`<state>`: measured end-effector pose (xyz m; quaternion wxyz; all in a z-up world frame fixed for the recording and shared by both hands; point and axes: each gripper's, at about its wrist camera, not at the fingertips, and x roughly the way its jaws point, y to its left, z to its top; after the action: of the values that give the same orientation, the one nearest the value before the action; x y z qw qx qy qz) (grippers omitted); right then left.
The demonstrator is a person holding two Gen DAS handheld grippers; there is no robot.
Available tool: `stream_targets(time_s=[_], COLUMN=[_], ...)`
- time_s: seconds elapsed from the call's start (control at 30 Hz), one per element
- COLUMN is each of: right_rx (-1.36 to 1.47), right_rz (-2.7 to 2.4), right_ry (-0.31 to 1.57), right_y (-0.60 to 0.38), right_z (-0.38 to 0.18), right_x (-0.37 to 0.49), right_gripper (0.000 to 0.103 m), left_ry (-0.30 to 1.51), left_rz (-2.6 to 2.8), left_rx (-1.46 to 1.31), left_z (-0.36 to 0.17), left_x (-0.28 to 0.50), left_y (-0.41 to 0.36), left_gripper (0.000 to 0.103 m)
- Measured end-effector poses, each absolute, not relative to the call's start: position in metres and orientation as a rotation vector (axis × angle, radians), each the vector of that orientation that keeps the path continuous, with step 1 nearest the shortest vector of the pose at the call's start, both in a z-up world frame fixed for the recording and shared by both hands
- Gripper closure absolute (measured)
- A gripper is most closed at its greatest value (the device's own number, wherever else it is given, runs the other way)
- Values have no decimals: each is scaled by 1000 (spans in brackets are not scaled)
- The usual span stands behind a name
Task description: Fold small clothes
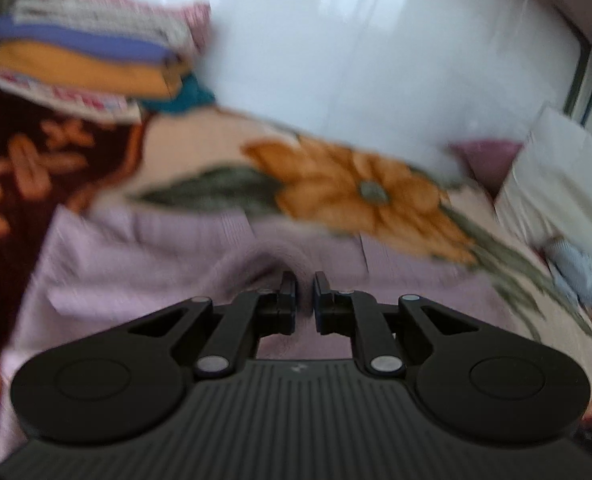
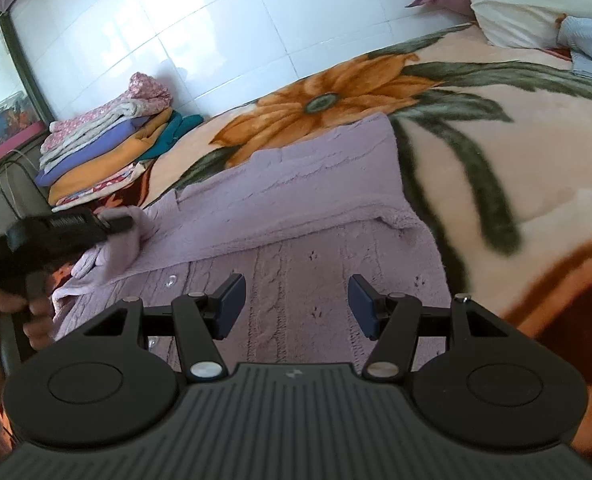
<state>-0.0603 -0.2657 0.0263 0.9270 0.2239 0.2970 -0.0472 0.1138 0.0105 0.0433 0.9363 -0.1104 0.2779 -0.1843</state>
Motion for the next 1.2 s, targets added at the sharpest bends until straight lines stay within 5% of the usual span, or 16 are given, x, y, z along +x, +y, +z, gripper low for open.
stream_targets(time_s=[0.27,0.87,1.2], right_rx=[460,407,538], right_rz=[20,223,220], right_ry=[657,757,906], right_y=[-246,-155,-145], right_z=[41,68,33], right_x=[-26,112,175], right_gripper=[38,38,42], left_ry=[648,697,718], left_rz=[-380,-144,-124], left_rx=[-104,-153,-195], left_z=[31,39,27], left_x=[77,53,56], left_y=[5,96,113], left_gripper=[65,65,65])
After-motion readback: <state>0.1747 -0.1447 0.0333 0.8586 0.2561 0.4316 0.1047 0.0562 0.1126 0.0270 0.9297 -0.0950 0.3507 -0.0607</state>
